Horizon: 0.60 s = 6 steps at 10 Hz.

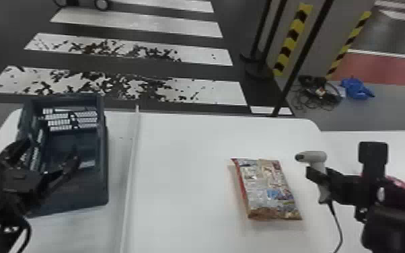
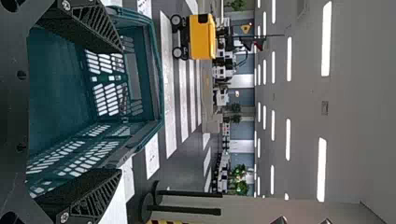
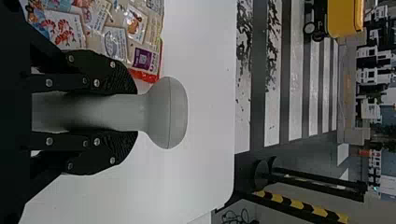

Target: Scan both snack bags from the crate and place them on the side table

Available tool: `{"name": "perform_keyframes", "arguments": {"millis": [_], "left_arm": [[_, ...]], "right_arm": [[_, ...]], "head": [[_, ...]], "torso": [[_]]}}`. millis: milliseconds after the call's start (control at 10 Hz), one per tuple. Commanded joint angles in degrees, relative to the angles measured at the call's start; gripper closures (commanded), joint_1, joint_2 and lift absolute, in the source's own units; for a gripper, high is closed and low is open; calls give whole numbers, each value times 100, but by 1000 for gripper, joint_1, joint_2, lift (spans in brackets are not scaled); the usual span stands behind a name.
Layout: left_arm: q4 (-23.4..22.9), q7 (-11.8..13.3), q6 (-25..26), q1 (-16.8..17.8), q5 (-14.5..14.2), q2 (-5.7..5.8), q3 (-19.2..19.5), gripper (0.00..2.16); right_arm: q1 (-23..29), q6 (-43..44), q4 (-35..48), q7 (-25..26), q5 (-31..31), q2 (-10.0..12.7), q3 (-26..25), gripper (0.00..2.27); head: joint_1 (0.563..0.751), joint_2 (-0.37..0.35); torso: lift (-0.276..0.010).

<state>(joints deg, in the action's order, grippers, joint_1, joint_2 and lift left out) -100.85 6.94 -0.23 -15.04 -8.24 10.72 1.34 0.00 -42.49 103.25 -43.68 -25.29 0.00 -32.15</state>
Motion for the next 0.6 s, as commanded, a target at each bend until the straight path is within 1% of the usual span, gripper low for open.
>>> {"name": "perform_keyframes", "arguments": {"millis": [0, 200, 300, 400, 500], "left_arm": [[4, 0, 2, -17, 15, -8, -2, 87], [4, 0, 2, -17, 15, 0, -2, 87], [4, 0, 2, -17, 15, 0, -2, 87], [4, 0, 2, -8, 15, 0, -11, 87], [4, 0, 2, -8, 15, 0, -11, 87]], "right_arm": [[-237, 403, -525, 0, -135, 5, -292, 2128], [-413, 754, -1061, 61, -196, 5, -477, 2128], [-422, 825, -1290, 123, -187, -9, -512, 2128], [-457, 895, -1483, 202, -187, -97, -547, 2128], [-519, 1053, -1685, 246, -196, -123, -609, 2128]], "head": [[695, -211], [695, -231], [695, -239], [695, -243], [695, -245]], "torso": [[-98], [-98], [-98], [-98], [-98]]}}
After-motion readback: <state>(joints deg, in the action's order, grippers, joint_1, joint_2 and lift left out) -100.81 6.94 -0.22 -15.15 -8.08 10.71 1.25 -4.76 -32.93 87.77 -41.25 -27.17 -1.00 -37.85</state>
